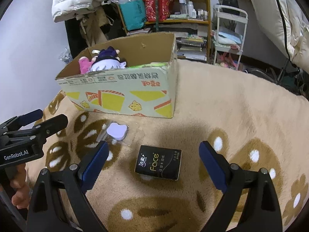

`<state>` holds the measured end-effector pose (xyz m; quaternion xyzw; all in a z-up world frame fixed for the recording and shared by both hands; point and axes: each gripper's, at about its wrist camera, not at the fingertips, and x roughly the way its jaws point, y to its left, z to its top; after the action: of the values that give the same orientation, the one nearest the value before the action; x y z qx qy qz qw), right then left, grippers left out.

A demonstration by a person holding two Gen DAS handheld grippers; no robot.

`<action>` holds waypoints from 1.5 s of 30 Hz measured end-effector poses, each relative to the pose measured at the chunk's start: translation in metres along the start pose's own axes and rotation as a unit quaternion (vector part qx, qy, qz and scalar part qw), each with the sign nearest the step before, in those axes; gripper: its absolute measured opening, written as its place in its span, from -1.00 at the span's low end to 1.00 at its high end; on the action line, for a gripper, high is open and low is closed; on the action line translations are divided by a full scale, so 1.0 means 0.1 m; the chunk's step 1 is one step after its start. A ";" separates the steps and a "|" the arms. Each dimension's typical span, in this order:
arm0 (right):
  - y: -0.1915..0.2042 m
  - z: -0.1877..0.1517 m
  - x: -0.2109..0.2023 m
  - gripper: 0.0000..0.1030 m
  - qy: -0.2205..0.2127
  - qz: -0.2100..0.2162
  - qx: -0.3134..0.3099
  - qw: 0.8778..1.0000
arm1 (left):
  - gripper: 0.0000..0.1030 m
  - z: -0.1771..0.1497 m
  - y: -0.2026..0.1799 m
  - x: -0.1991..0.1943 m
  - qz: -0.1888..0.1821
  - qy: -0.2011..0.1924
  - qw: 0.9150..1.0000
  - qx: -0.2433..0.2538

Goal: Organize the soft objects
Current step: 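Move both tools back toward the clear bag and black tissue pack, then grasp the clear plastic bag with the left tool while the right tool grasps the black tissue pack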

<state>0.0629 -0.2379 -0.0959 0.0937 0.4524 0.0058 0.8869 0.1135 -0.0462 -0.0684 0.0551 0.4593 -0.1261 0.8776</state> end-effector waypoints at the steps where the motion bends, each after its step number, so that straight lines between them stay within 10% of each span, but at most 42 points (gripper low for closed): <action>1: -0.02 0.00 0.03 0.91 0.006 -0.001 0.006 1.000 | 0.90 0.01 -0.02 0.03 -0.003 0.005 1.000 0.000; 35: -0.04 -0.20 0.61 0.91 0.133 -0.004 0.039 0.990 | 0.90 0.18 -0.73 1.01 -0.071 0.115 0.990 0.045; 45: -0.06 -0.22 0.62 0.64 0.140 -0.017 0.040 0.989 | 0.90 0.13 -0.86 1.18 -0.077 0.140 0.986 0.055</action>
<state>0.0818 -0.2347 -0.1594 0.1195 0.5735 -0.0142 0.8103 0.1648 -0.1521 -0.1565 0.0849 0.5727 -0.2096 0.7880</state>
